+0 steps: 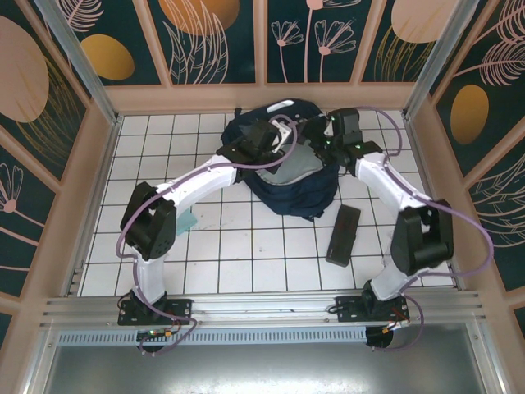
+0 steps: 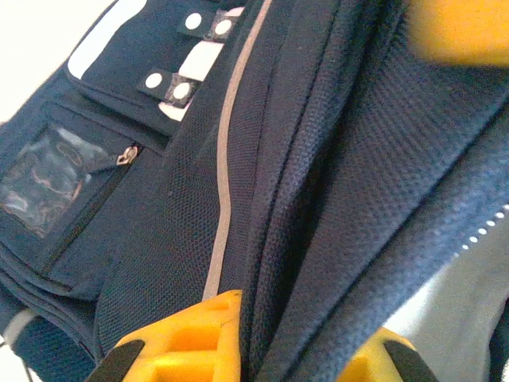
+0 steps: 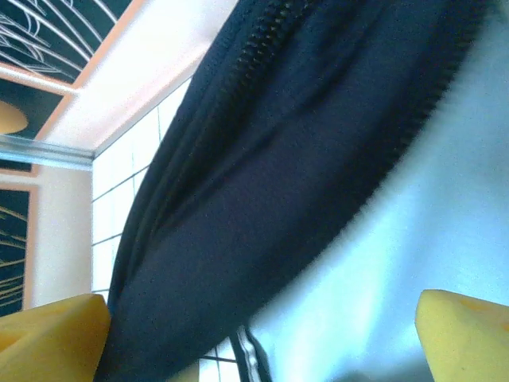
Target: Pack the student bag
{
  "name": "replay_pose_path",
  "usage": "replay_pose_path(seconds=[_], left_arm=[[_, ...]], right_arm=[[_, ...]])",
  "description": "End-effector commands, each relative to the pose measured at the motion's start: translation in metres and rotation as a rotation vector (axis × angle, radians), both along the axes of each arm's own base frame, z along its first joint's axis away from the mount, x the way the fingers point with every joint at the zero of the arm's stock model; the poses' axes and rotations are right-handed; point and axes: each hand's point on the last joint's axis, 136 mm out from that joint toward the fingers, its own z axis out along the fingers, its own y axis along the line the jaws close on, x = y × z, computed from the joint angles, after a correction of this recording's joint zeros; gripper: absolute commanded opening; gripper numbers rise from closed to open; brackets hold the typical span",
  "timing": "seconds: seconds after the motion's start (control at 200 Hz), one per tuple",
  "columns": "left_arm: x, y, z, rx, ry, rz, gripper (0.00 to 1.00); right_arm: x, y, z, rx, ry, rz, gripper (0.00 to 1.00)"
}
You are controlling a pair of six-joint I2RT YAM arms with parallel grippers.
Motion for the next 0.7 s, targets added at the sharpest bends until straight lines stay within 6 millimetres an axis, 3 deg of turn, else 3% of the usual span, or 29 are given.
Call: replay_pose_path(seconds=[0.0, 0.165, 0.4, 0.495, 0.56, 0.695], left_arm=[[0.025, -0.004, 0.040, -0.254, 0.030, 0.027, 0.00], [0.038, 0.002, 0.047, -0.428, 0.129, 0.017, 0.00], [0.039, -0.004, 0.059, -0.486, 0.151, -0.018, 0.00], [0.040, -0.005, 0.060, -0.493, 0.155, -0.017, 0.00], [0.040, -0.005, 0.057, -0.493, 0.162, -0.017, 0.00], [0.039, -0.007, 0.052, -0.497, 0.180, -0.021, 0.00]], right_arm=[[-0.035, -0.049, -0.016, -0.181, 0.064, -0.111, 0.99], [-0.075, -0.087, -0.036, -0.294, 0.136, -0.204, 0.99], [-0.137, -0.106, -0.108, -0.349, 0.355, -0.240, 0.99], [-0.161, -0.124, -0.130, -0.444, 0.433, -0.291, 0.99], [-0.172, -0.132, -0.142, -0.481, 0.461, -0.316, 0.99], [-0.174, -0.125, -0.161, -0.451, 0.477, -0.299, 0.99]])
